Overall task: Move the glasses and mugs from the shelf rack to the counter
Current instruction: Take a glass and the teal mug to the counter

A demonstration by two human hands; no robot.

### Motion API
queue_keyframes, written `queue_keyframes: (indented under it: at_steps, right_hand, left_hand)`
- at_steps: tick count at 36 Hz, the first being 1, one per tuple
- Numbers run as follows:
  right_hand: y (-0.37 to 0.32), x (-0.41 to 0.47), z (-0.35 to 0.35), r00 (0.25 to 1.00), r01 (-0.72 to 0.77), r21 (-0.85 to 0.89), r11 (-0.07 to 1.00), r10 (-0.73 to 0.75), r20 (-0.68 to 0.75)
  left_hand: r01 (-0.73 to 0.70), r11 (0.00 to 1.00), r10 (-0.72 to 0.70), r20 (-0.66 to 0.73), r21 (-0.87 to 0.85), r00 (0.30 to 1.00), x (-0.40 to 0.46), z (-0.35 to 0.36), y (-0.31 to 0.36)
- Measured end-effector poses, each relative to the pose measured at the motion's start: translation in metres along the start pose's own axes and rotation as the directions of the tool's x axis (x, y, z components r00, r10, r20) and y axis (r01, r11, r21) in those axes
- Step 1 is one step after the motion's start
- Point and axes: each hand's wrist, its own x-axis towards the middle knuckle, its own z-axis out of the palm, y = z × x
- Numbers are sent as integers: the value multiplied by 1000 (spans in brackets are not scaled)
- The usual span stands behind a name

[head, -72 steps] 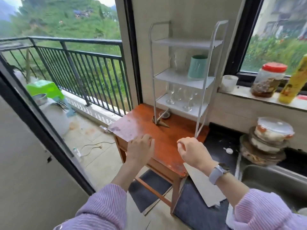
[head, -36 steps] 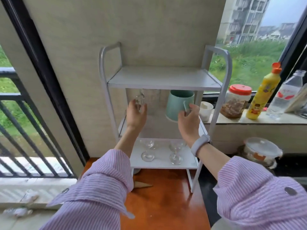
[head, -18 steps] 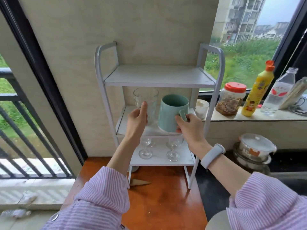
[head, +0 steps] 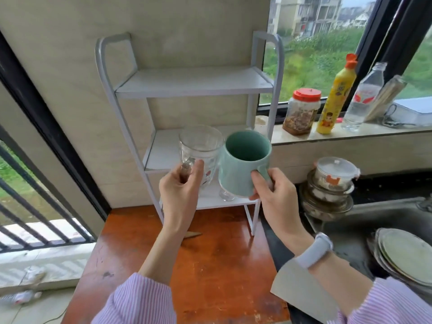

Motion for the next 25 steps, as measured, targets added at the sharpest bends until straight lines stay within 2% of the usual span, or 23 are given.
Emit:
queue_keyframes:
  at_steps: [9,13,17,19,25]
  right_hand:
    - [9,-49,-85,996,-23,-91,996,15,-92]
    - [22,-75,-148,980,-124,-143,982,99,-173]
    - [34,-113,-233,946,-203,-148,968,154,-286]
    - [39,-134,-280,923,-246,-158,956,182,-338]
    - [52,-202,-421,807,-388,-207,898,222,-548]
  left_hand:
    - [5,1000,-4,148,-8,989,-68,43,14]
    - [9,1000,-11,246,9,969,-109,89,28]
    - [18,1000,-15,360,-5,933,-167,155,50]
    - [68,997,-46,405,-39,913,-201,191,63]
    - [131,987,-54,572,-94,819,-309,303,106]
